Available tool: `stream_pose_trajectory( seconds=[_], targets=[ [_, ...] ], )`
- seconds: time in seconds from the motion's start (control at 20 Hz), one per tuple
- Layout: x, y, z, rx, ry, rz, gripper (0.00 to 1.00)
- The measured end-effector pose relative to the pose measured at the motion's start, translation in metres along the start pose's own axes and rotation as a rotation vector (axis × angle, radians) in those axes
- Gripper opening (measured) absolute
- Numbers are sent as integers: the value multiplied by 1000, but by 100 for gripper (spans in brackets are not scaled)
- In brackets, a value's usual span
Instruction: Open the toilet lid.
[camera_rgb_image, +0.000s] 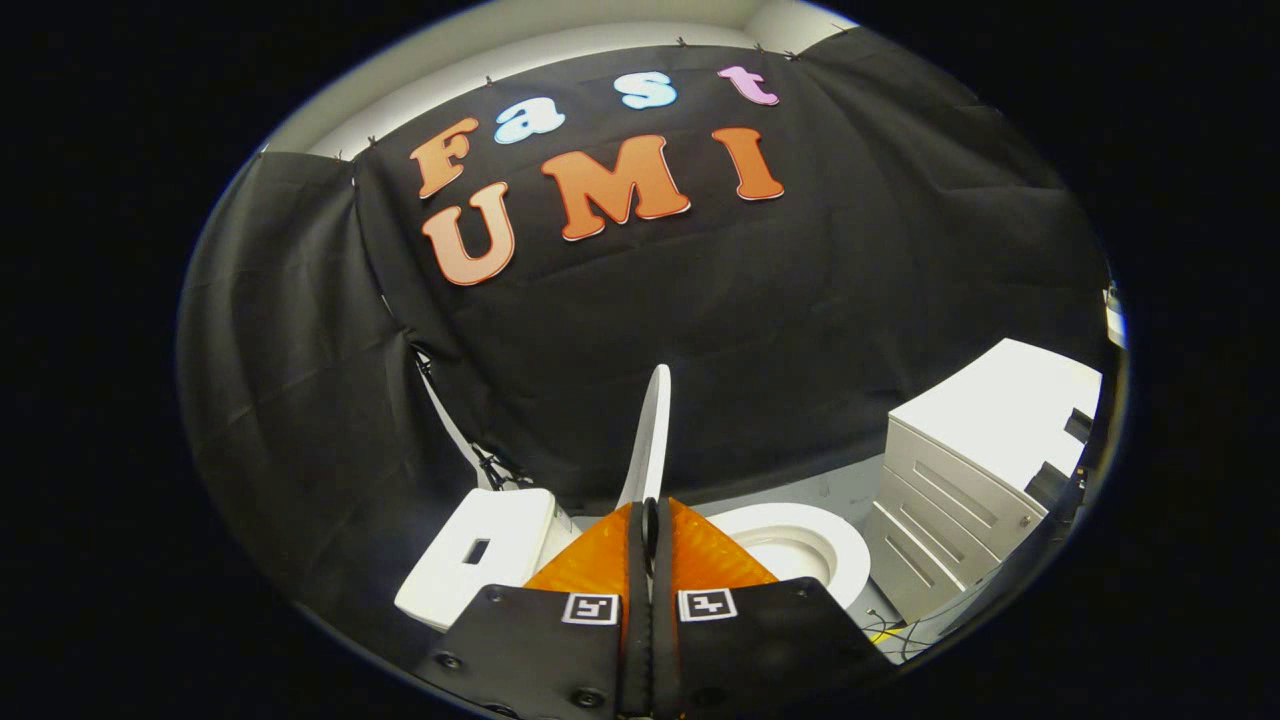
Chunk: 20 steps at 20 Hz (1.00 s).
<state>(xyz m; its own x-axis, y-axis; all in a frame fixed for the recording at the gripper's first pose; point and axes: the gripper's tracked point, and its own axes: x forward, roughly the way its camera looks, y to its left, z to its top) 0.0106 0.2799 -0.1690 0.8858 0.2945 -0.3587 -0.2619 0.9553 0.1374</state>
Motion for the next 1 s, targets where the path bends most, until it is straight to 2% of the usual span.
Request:
stream_pose_trajectory(
  seconds=[0.15,0.45,0.7,0.85,1.0],
  targets=[
    [0,38,4,-4,-2,40,8],
    [-3,109,-2,-112,0,101,8],
    [-2,160,-14,-117,21,173,8],
    [-2,190,-22,-181,27,195,8],
    [0,217,-37,-190,46,228,8]
  ],
)
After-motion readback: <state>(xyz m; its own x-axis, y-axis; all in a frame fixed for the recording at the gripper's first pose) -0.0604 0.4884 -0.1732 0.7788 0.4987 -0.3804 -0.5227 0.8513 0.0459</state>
